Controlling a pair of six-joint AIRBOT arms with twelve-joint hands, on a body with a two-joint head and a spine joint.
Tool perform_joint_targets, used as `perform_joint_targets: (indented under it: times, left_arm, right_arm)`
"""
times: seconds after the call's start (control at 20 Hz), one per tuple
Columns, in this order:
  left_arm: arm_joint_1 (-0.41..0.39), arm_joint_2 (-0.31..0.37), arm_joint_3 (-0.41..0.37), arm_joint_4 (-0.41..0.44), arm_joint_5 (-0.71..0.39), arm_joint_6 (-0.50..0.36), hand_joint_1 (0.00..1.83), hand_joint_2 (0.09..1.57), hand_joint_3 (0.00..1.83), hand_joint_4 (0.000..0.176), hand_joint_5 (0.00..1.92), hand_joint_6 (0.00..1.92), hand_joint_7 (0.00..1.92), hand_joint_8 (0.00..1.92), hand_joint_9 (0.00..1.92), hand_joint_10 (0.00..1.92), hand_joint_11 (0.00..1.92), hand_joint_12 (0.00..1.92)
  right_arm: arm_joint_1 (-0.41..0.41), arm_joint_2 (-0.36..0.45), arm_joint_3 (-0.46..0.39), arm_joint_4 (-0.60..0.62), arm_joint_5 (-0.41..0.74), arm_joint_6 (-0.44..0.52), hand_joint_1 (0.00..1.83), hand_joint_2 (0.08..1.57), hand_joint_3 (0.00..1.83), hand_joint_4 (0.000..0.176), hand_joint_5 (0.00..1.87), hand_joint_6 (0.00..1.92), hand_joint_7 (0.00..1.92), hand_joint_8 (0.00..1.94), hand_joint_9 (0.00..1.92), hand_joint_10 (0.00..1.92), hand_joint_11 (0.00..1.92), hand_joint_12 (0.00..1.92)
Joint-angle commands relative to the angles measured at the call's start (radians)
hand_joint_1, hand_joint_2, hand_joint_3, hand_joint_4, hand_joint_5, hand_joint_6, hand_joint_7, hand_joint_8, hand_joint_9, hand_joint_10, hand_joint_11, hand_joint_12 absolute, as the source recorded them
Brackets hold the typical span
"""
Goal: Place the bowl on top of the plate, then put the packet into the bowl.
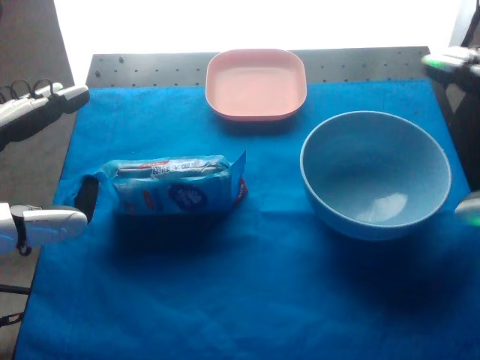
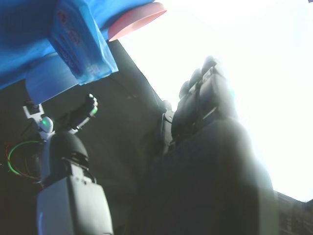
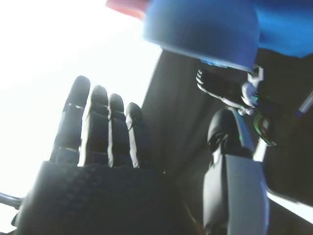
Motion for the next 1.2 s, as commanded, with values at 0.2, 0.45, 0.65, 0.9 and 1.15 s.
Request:
perform_joint_targets:
  times: [0.2, 0.45, 0.65, 0.9, 1.15]
  left_arm:
    - [-0.011, -0.010, 0.004, -0.007, -0.111, -0.011, 0.63, 0.94, 0.00, 0.159, 0.09, 0.00, 0.03, 0.00, 0.00, 0.00, 0.00, 0.00]
    - [-0.011, -0.019, 0.006, -0.008, -0.112, -0.017, 0.65, 0.95, 0.00, 0.144, 0.09, 0.00, 0.05, 0.01, 0.01, 0.00, 0.00, 0.00]
    - [-0.011, -0.022, 0.007, -0.008, -0.112, -0.024, 0.60, 0.97, 0.01, 0.126, 0.10, 0.00, 0.06, 0.01, 0.03, 0.01, 0.02, 0.01]
    - [-0.011, -0.030, 0.010, -0.008, -0.113, -0.031, 0.64, 0.97, 0.00, 0.115, 0.10, 0.00, 0.06, 0.01, 0.04, 0.01, 0.05, 0.03]
    - [-0.011, -0.034, 0.014, -0.010, -0.118, -0.039, 0.63, 0.98, 0.00, 0.111, 0.09, 0.00, 0.05, 0.00, 0.04, 0.01, 0.06, 0.03]
  right_arm:
    - [0.121, -0.049, 0.032, -0.178, -0.163, 0.004, 0.62, 0.84, 0.01, 0.161, 0.00, 0.00, 0.00, 0.00, 0.05, 0.01, 0.08, 0.08]
    - [0.209, -0.069, 0.039, -0.367, -0.344, 0.004, 0.50, 0.93, 0.01, 0.027, 0.01, 0.00, 0.05, 0.01, 0.17, 0.02, 0.13, 0.12]
    - [0.232, -0.093, 0.058, -0.418, -0.404, 0.005, 0.67, 0.94, 0.00, 0.000, 0.29, 0.00, 0.30, 0.00, 0.29, 0.01, 0.18, 0.27]
    - [0.290, -0.140, 0.090, -0.517, -0.493, 0.006, 0.76, 1.09, 0.00, 0.000, 0.85, 0.04, 0.91, 0.02, 0.84, 0.04, 0.41, 0.80]
    - [0.317, -0.170, 0.106, -0.551, -0.514, 0.010, 0.65, 1.11, 0.00, 0.000, 1.44, 0.11, 1.46, 0.02, 1.35, 0.05, 0.81, 1.06]
